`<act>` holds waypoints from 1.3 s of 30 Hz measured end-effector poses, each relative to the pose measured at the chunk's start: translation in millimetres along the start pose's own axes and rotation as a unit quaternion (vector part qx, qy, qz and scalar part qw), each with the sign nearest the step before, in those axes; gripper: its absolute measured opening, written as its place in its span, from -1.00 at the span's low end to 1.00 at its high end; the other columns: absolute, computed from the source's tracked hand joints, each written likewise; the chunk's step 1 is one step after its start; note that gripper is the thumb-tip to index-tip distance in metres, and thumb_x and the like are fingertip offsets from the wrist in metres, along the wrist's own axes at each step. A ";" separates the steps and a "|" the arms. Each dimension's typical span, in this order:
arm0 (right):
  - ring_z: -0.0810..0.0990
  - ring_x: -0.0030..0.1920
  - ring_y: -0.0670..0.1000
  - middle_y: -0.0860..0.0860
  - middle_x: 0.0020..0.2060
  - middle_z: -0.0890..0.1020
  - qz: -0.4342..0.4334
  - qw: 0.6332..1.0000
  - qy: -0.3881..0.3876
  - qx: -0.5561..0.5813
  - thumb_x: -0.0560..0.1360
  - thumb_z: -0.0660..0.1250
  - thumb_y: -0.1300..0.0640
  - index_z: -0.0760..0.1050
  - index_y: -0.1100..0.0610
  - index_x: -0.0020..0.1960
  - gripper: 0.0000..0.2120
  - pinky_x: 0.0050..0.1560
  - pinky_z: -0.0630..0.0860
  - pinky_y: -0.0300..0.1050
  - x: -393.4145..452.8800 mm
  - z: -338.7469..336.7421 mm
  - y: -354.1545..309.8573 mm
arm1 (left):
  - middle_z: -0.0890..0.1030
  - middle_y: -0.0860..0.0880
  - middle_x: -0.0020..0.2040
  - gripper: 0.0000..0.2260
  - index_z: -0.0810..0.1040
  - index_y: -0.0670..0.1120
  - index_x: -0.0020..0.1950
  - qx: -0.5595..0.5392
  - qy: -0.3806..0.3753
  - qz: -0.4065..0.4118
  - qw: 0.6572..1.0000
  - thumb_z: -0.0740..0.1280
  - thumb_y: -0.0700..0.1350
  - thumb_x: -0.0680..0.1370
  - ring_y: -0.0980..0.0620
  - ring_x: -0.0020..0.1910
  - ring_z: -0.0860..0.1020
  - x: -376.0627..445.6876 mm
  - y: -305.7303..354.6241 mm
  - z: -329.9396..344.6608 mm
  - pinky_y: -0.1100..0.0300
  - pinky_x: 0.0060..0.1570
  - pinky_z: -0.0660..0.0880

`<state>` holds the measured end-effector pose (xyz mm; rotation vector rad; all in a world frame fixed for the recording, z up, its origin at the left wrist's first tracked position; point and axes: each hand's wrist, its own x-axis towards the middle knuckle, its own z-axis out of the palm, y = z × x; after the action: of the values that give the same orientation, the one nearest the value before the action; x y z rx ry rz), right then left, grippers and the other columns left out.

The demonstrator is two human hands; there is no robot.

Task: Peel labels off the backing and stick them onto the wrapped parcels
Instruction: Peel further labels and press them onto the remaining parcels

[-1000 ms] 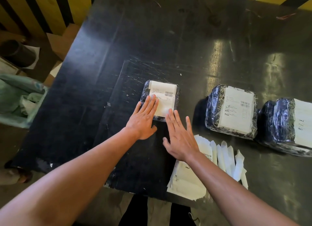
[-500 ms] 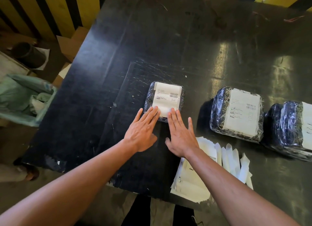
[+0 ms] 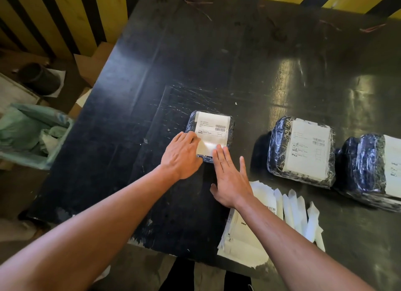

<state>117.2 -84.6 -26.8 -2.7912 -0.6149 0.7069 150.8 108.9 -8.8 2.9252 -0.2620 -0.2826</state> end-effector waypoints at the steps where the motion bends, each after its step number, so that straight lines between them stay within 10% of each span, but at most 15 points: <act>1: -0.50 0.60 -0.01 -0.03 0.63 -0.45 0.000 1.000 -0.002 0.003 0.60 0.25 -0.02 -0.43 0.08 0.66 -0.03 0.61 -0.31 0.34 -0.2 -0.2 -0.4 | 0.43 -0.06 0.48 -0.45 0.38 -0.11 0.55 -0.012 0.000 0.010 1.000 0.31 0.02 0.58 -0.07 0.43 0.41 4.9 5.8 -1.1 0.06 0.57 0.19; 15: -0.50 0.60 -0.01 -0.03 0.61 -0.49 -0.013 1.000 -0.002 0.003 0.61 0.24 -0.02 -0.47 0.07 0.64 -0.03 0.58 -0.39 0.32 1.2 -0.3 3.6 | 0.44 -0.07 0.47 -0.47 0.38 -0.11 0.53 0.003 -0.011 -0.030 0.999 0.32 0.04 0.60 -0.09 0.45 0.43 52.3 12.4 -11.2 0.03 0.53 0.27; 20: -0.46 0.62 0.01 -0.01 0.63 -0.44 -0.011 1.000 0.008 0.010 0.60 0.26 -0.01 -0.45 0.08 0.65 -0.02 0.60 -0.35 0.34 1.5 0.0 3.0 | 0.18 -0.08 0.68 -0.37 0.14 -0.10 0.68 -0.008 -0.046 0.016 0.999 0.25 0.05 0.66 -0.07 0.66 0.13 66.5 15.1 -7.5 -0.03 0.66 -0.06; 27: -0.43 0.64 -0.01 -0.05 0.65 -0.40 -0.015 0.999 0.005 0.030 0.61 0.25 0.01 -0.37 0.07 0.68 -0.07 0.64 -0.26 0.29 1.3 -4.8 3.4 | 0.27 -0.10 0.64 -0.36 0.20 -0.12 0.67 -0.032 -0.037 -0.082 0.995 0.23 0.12 0.66 -0.15 0.60 0.28 87.9 -5.0 -20.0 -0.07 0.59 0.20; 33: 0.32 0.54 0.07 0.04 0.59 0.32 0.089 0.944 0.200 0.249 0.54 0.39 0.03 0.31 0.10 0.59 -0.35 0.50 0.39 0.03 15.2 -19.3 11.3 | 0.37 -0.11 0.54 -0.33 0.27 -0.02 0.64 -0.292 -0.002 -0.323 0.900 0.33 0.17 0.58 -0.12 0.49 0.43 38.4 -15.7 -1.4 -0.10 0.44 0.40; 39: 0.46 0.45 0.20 0.12 0.50 0.38 0.281 0.861 0.056 0.420 0.61 0.37 -0.11 0.31 0.14 0.55 -0.38 0.43 0.47 0.11 55.9 -38.9 7.0 | 0.64 -0.02 0.36 -0.48 0.46 -0.01 0.56 -0.414 -0.022 -0.344 0.843 0.39 0.12 0.63 -0.05 0.31 0.61 9.2 -7.8 9.8 0.02 0.33 0.51</act>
<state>183.4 -69.7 -18.0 -2.1065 0.4816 0.6686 158.9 113.0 -21.5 2.0244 0.7461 -0.4227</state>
